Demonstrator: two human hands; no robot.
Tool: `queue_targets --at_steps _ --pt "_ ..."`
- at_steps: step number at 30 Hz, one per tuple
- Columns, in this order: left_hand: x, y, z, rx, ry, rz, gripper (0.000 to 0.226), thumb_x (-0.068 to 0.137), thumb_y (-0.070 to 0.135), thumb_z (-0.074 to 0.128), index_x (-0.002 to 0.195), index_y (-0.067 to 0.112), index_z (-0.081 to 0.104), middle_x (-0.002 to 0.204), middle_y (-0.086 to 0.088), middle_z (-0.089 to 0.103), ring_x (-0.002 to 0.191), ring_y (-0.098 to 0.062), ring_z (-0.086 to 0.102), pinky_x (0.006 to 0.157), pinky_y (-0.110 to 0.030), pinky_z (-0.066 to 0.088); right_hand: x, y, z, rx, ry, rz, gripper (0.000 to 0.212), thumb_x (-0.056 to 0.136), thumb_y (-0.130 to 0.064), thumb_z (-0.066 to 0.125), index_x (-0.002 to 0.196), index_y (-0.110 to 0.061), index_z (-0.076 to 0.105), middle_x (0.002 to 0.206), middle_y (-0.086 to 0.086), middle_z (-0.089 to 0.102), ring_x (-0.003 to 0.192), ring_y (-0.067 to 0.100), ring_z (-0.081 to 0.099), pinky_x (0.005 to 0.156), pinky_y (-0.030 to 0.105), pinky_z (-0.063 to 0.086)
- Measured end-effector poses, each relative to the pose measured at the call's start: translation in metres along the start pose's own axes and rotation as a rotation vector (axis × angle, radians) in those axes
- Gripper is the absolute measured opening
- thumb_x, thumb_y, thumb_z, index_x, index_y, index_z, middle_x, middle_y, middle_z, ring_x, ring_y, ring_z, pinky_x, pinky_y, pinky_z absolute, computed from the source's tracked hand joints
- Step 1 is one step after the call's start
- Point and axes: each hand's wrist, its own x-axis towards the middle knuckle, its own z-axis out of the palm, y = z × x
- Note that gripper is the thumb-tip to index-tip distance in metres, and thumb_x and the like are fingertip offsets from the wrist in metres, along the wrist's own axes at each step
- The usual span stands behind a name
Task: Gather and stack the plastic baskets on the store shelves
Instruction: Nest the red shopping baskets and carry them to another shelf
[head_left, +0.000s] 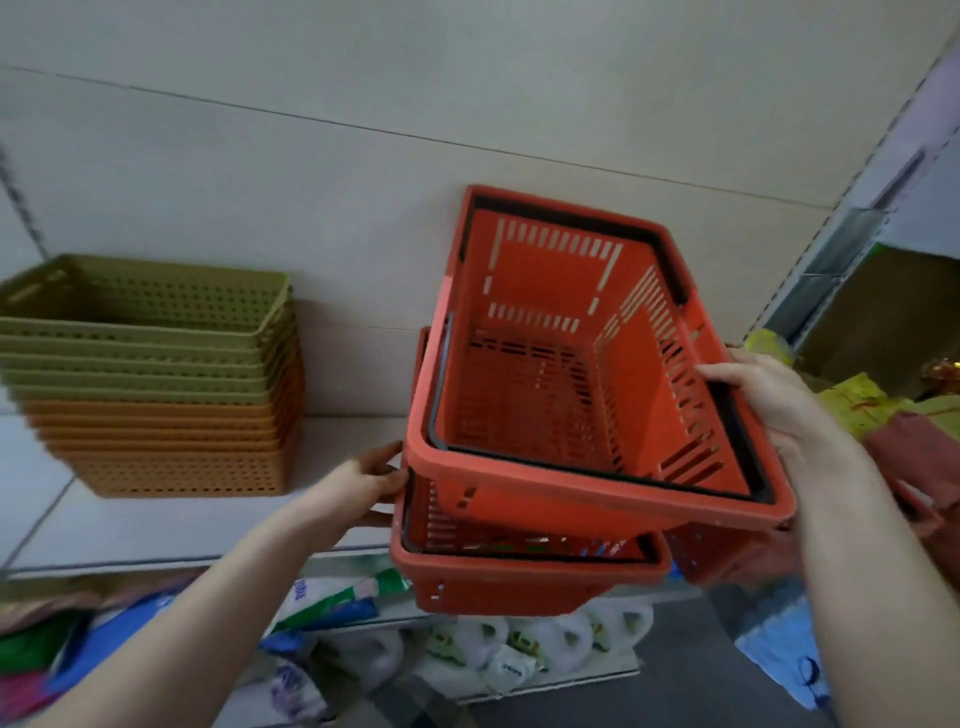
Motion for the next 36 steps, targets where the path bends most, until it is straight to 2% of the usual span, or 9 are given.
queue_targets --at_steps 5,7,11,13,15,19,23,27,36 --pt "-0.008 0.000 0.020 0.029 0.143 0.021 0.027 0.092 -0.001 0.055 0.117 0.009 0.057 0.081 -0.006 0.073 0.067 -0.013 0.071 0.057 -0.028 0.059 0.019 0.015 -0.002 -0.072 -0.137 0.017 0.021 0.088 0.005 0.052 0.103 0.000 0.065 0.077 0.022 0.070 0.049 0.026 0.067 0.052 0.041 0.059" --pt "-0.007 -0.006 0.023 -0.096 0.179 0.028 0.021 0.097 0.013 0.053 0.108 0.002 0.067 0.091 -0.013 0.076 0.079 -0.022 0.072 0.078 -0.046 0.060 0.029 0.027 0.003 -0.087 -0.123 0.037 0.018 0.088 0.006 0.052 0.101 0.001 0.063 0.072 0.021 0.069 0.046 0.025 0.066 0.049 0.038 0.058" --pt "-0.008 -0.007 0.021 -0.326 0.152 -0.067 0.089 0.078 0.084 0.035 0.115 0.013 0.072 0.117 -0.019 0.071 0.111 -0.036 0.066 0.096 -0.052 0.050 0.046 0.066 0.020 -0.126 -0.133 0.067 0.017 0.088 0.010 0.050 0.095 -0.001 0.061 0.065 0.014 0.069 0.048 0.022 0.067 0.046 0.032 0.058" --pt "-0.007 -0.003 0.025 -0.360 0.141 -0.122 0.104 0.065 0.093 0.036 0.125 0.013 0.066 0.125 -0.021 0.067 0.117 -0.037 0.063 0.100 -0.052 0.048 0.054 0.094 0.024 -0.242 -0.140 0.022 0.018 0.089 0.003 0.054 0.104 -0.003 0.062 0.082 0.013 0.071 0.067 0.024 0.070 0.067 0.036 0.060" --pt "-0.012 0.004 0.034 -0.289 0.197 -0.108 0.092 0.072 0.087 0.039 0.120 0.014 0.068 0.123 -0.022 0.067 0.113 -0.036 0.065 0.101 -0.052 0.048 0.060 0.111 0.024 -0.433 -0.102 -0.044 0.027 0.088 -0.007 0.059 0.114 -0.004 0.066 0.098 0.011 0.071 0.090 0.029 0.068 0.088 0.042 0.055" --pt "-0.014 0.015 0.056 -0.040 0.361 -0.096 0.066 0.085 0.069 0.049 0.097 0.009 0.074 0.097 -0.014 0.076 0.095 -0.032 0.072 0.094 -0.047 0.055 0.065 0.116 0.023 -0.763 -0.042 -0.147 0.032 0.086 -0.022 0.063 0.115 -0.010 0.069 0.111 0.023 0.070 0.106 0.040 0.064 0.091 0.041 0.050" --pt "-0.009 0.022 0.068 0.171 0.508 -0.093 0.062 0.096 0.055 0.043 0.116 -0.001 0.064 0.111 -0.019 0.069 0.099 -0.032 0.067 0.092 -0.040 0.053 0.068 0.123 0.026 -1.166 0.013 -0.173 0.041 0.089 -0.037 0.061 0.121 -0.013 0.062 0.119 0.023 0.068 0.116 0.045 0.055 0.097 0.042 0.045" --pt "-0.003 0.022 0.074 0.281 0.599 -0.100 0.062 0.099 0.050 0.036 0.115 -0.004 0.064 0.118 -0.024 0.065 0.107 -0.035 0.062 0.091 -0.036 0.048 0.077 0.127 0.036 -0.978 -0.068 -0.019 0.040 0.097 -0.022 0.051 0.131 -0.003 0.041 0.132 0.030 0.054 0.120 0.046 0.055 0.096 0.042 0.045" --pt "0.005 0.017 0.077 0.343 0.589 -0.073 0.060 0.100 0.050 0.034 0.111 0.001 0.066 0.112 -0.022 0.068 0.105 -0.037 0.063 0.093 -0.039 0.049 0.085 0.120 0.037 -0.971 -0.094 0.000 0.042 0.098 -0.022 0.050 0.133 -0.003 0.039 0.129 0.029 0.057 0.118 0.046 0.057 0.093 0.040 0.047"
